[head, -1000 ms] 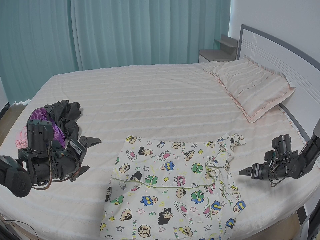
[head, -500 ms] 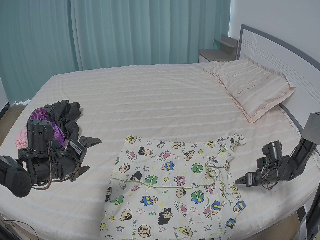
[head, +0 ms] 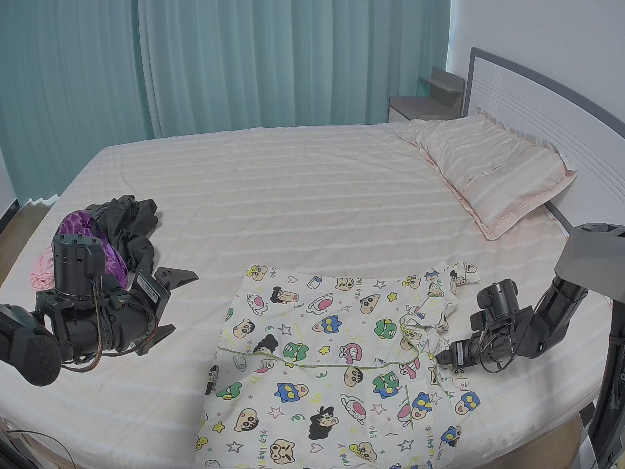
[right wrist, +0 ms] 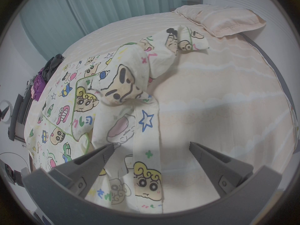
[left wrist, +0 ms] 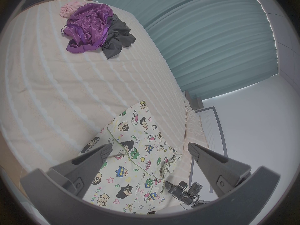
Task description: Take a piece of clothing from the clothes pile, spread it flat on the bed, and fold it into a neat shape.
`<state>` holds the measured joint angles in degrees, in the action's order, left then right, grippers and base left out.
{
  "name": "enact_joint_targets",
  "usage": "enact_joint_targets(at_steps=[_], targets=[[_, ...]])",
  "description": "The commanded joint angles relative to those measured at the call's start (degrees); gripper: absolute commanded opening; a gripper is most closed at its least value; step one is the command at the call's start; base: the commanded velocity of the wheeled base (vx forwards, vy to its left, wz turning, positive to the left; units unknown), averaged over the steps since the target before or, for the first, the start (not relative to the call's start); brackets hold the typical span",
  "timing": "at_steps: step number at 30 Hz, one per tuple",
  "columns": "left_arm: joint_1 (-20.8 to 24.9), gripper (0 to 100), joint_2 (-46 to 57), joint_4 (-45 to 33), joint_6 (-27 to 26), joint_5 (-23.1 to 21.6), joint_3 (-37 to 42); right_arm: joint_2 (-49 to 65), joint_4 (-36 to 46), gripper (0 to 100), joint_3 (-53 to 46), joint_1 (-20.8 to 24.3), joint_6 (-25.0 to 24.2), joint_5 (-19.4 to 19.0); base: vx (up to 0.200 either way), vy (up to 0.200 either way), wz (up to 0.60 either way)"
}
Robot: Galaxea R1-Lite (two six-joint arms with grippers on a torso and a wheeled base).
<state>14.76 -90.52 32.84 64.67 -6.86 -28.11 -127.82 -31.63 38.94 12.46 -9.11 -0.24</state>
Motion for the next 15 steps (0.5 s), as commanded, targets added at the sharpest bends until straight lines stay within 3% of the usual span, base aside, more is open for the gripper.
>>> enact_joint_targets(at_steps=[1,12,13,15], targets=[[0.0,100,-0.1,0.0,-0.1,0.0,0.0,-1.4,0.1,100,0.9,0.9,0.0,0.0,0.0,0.0,0.0],[0.0,100,-0.1,-0.1,0.0,0.0,0.0,-1.3,0.0,100,0.8,1.9,-0.4,0.8,0.0,0.0,0.0],[0.0,100,-0.1,0.0,0.0,0.0,0.0,-1.2,0.0,0,0.8,1.9,-0.5,0.9,0.0,0.0,0.0],[0.0,100,-0.1,0.0,0.0,0.0,-0.1,-1.0,0.0,0,0.7,1.9,-0.5,0.9,0.0,0.0,0.0]])
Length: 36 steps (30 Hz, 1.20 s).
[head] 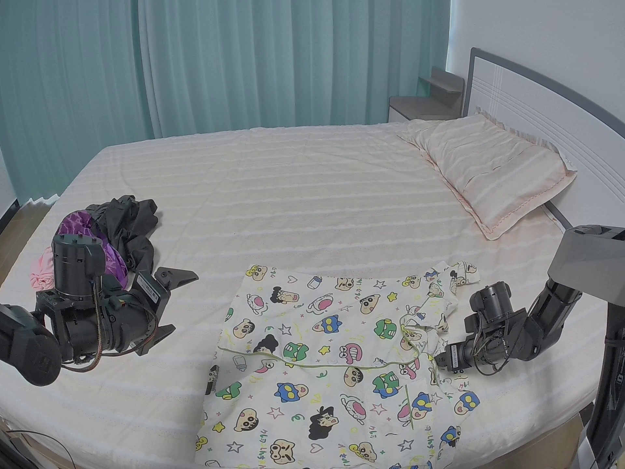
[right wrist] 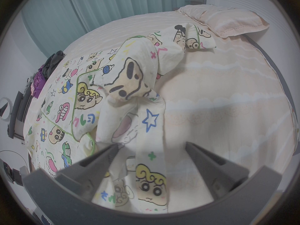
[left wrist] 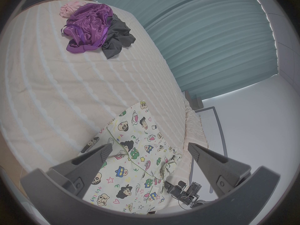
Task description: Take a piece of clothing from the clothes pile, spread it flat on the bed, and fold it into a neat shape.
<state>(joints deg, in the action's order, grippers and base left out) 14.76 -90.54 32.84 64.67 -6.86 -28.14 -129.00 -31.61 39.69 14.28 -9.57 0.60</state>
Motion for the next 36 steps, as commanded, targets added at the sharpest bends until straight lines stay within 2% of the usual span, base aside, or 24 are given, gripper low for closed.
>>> enact_joint_targets(at_steps=[1,14,18,36], targets=[[0.0,100,-0.1,0.0,-0.1,0.0,-0.1,0.5,0.0,0,-0.4,0.1,0.0,0.0,0.0,0.0,0.0],[0.0,100,0.3,0.0,0.0,0.0,-0.1,3.4,0.1,0,-1.5,-0.1,-1.6,0.2,0.0,0.0,0.0],[0.0,100,0.4,0.0,-0.1,0.0,-0.1,4.7,0.1,0,-2.6,-1.6,-2.0,0.4,0.0,0.0,0.0],[1.1,100,0.5,-0.1,-0.4,0.3,0.4,8.2,0.0,0,-6.2,-16.2,-1.9,0.3,0.0,0.0,0.0]])
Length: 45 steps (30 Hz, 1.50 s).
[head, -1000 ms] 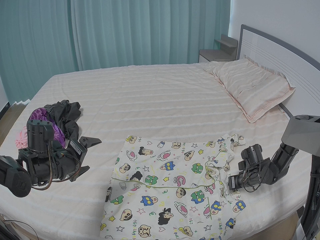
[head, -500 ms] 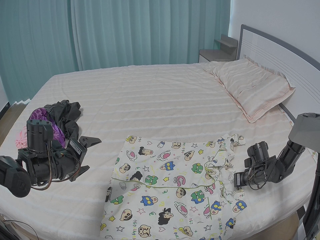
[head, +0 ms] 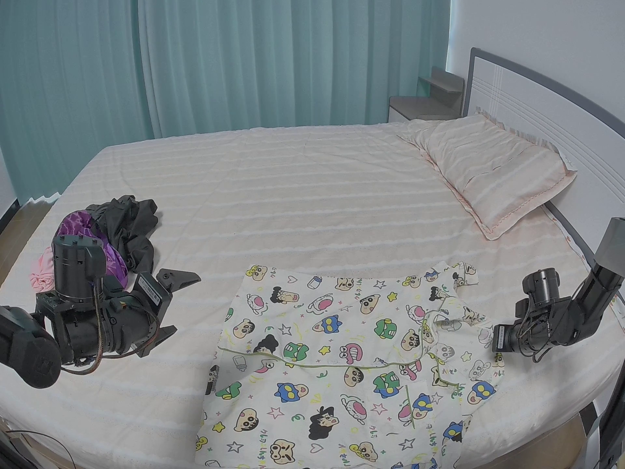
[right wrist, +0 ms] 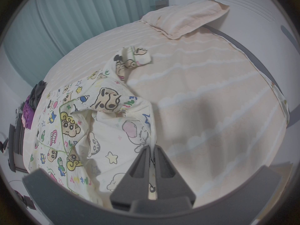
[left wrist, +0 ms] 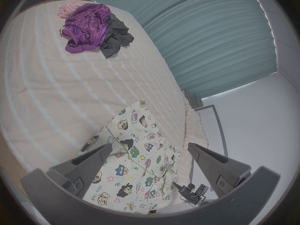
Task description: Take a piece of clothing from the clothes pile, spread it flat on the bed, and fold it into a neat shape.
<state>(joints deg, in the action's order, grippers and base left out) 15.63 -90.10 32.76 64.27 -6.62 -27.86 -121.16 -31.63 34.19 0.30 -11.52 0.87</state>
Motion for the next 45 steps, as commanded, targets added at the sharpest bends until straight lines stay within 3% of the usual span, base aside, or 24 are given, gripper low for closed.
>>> enact_joint_targets(at_steps=[1,15,38,39,45], targets=[[0.1,100,0.0,0.0,0.0,0.0,0.1,0.2,0.0,0,-1.1,-3.1,-0.1,0.0,0.0,0.0,0.0],[0.2,100,0.0,0.0,0.1,-0.1,0.2,0.2,-0.1,0,-0.6,-9.1,0.4,-0.1,0.0,0.0,0.0],[1.8,100,-0.5,-0.1,0.1,-0.4,1.0,-1.0,-4.4,0,0.7,-12.2,0.5,-0.5,0.0,0.0,0.0],[1.9,100,-0.5,-0.1,0.2,-0.4,1.0,-1.0,-4.4,100,0.6,-12.3,0.5,-0.6,0.0,0.0,0.0],[1.9,100,-0.4,0.0,0.2,-0.4,1.0,-0.4,-4.5,100,0.5,-12.8,0.2,-1.7,0.0,0.0,0.0]])
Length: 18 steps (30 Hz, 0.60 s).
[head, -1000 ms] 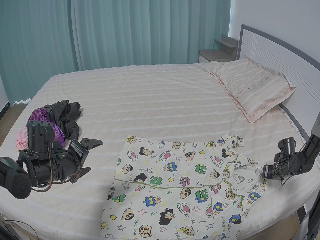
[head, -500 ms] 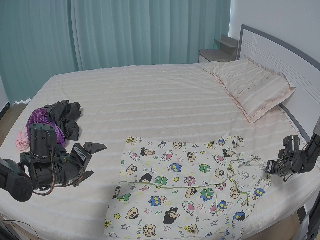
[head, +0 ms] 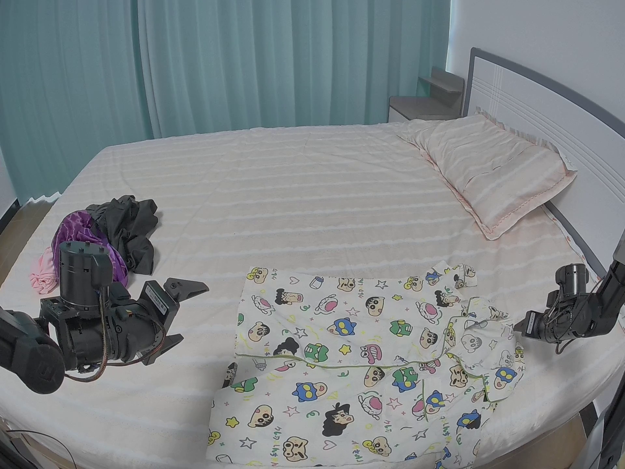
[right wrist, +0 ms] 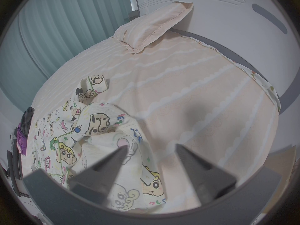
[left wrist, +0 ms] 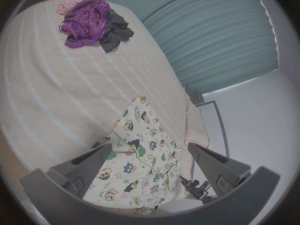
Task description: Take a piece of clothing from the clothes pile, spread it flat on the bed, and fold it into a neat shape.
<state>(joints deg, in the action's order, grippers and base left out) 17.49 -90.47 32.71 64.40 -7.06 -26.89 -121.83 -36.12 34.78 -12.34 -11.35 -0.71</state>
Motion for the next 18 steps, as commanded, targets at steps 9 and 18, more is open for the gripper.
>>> enact_joint_targets(at_steps=[9,18], targets=[[2.4,100,0.4,0.1,-0.2,0.5,0.8,11.0,0.1,100,-6.5,1.1,-5.4,-4.1,0.0,0.0,0.0],[4.3,100,0.4,-0.4,1.3,0.8,1.7,17.0,-2.2,100,-20.8,9.1,-15.1,-8.4,-0.089,0.0,0.0]])
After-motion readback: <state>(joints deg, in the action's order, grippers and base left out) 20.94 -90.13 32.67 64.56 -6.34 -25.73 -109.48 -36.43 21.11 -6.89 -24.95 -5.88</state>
